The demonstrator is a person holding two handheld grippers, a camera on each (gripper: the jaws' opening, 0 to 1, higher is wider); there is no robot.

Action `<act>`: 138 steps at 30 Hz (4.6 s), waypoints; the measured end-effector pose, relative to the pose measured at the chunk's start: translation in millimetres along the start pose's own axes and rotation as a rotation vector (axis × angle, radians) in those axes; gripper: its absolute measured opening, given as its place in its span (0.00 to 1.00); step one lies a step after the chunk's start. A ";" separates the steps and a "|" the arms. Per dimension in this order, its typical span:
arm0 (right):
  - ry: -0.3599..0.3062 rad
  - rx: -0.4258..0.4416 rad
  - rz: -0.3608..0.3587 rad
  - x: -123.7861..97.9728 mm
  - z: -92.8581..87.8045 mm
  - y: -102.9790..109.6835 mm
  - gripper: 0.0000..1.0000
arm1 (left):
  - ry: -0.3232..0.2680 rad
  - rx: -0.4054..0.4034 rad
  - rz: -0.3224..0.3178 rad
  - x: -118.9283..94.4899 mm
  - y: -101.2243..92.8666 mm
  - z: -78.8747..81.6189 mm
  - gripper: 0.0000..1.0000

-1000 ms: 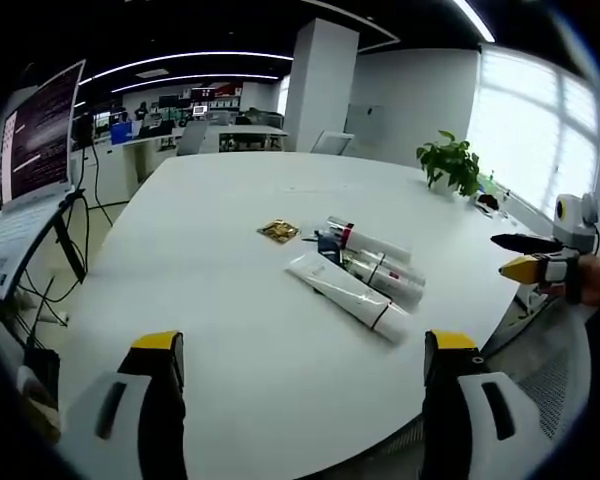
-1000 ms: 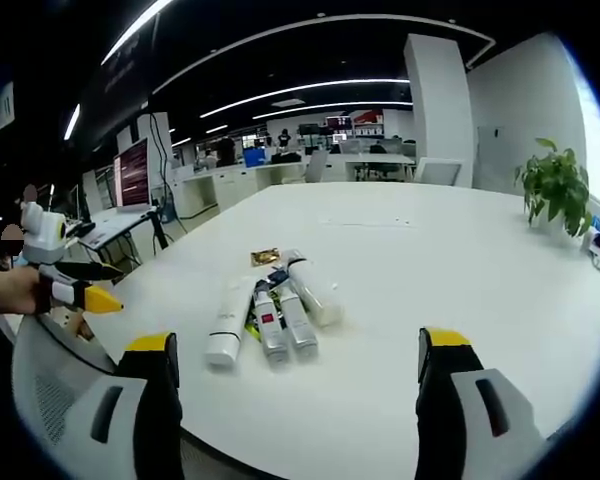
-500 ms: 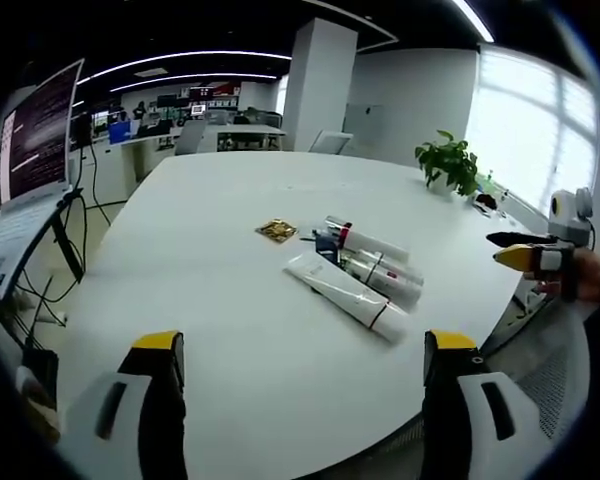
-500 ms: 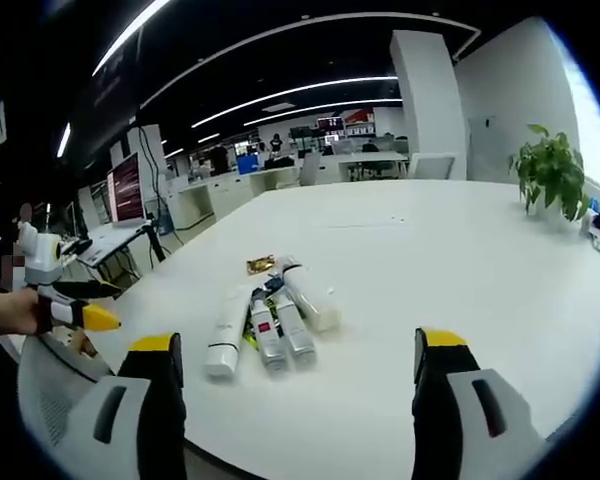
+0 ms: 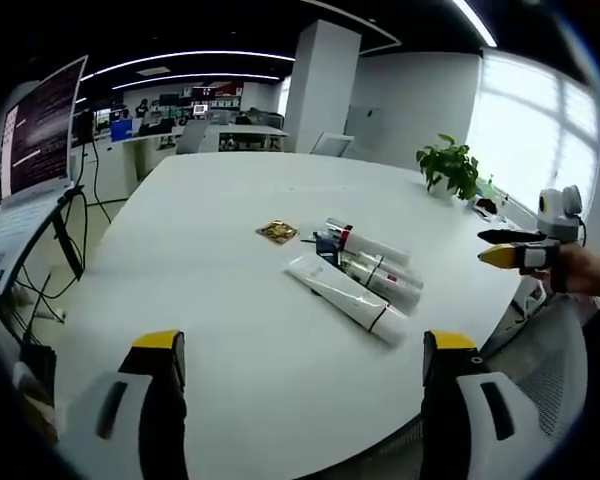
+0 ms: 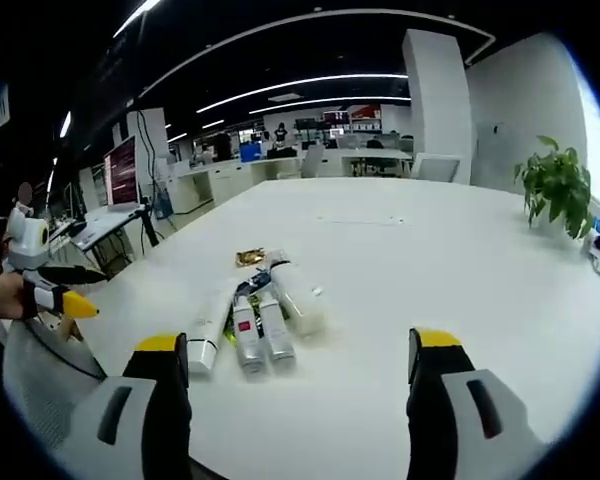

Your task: Arrange the skincare products in the storage area until every visible bottle or jar stands upright without overlapping.

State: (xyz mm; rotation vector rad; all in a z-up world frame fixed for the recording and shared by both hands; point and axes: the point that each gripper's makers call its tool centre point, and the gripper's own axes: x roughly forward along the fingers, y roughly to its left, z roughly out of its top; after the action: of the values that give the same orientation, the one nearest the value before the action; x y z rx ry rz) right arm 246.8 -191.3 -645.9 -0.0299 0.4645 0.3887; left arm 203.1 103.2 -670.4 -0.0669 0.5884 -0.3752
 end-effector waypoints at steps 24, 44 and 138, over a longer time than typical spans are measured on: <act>0.076 -0.129 0.086 76.9 23.9 -7.1 0.64 | 0.025 -0.011 -0.030 3.5 -5.8 -6.1 0.91; 0.190 -0.258 0.173 153.0 17.5 3.2 0.43 | 0.031 -0.057 -0.016 4.0 -0.5 -8.2 0.91; 0.726 -0.397 0.255 208.4 -7.4 26.8 0.27 | -0.007 -0.143 -0.025 5.6 4.9 -5.1 0.84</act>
State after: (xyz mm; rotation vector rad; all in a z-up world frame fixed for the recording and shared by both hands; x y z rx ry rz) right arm 404.9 -92.6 -743.0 -0.5142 1.1069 0.7196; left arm 206.2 106.0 -678.4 -0.2124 0.6074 -0.3567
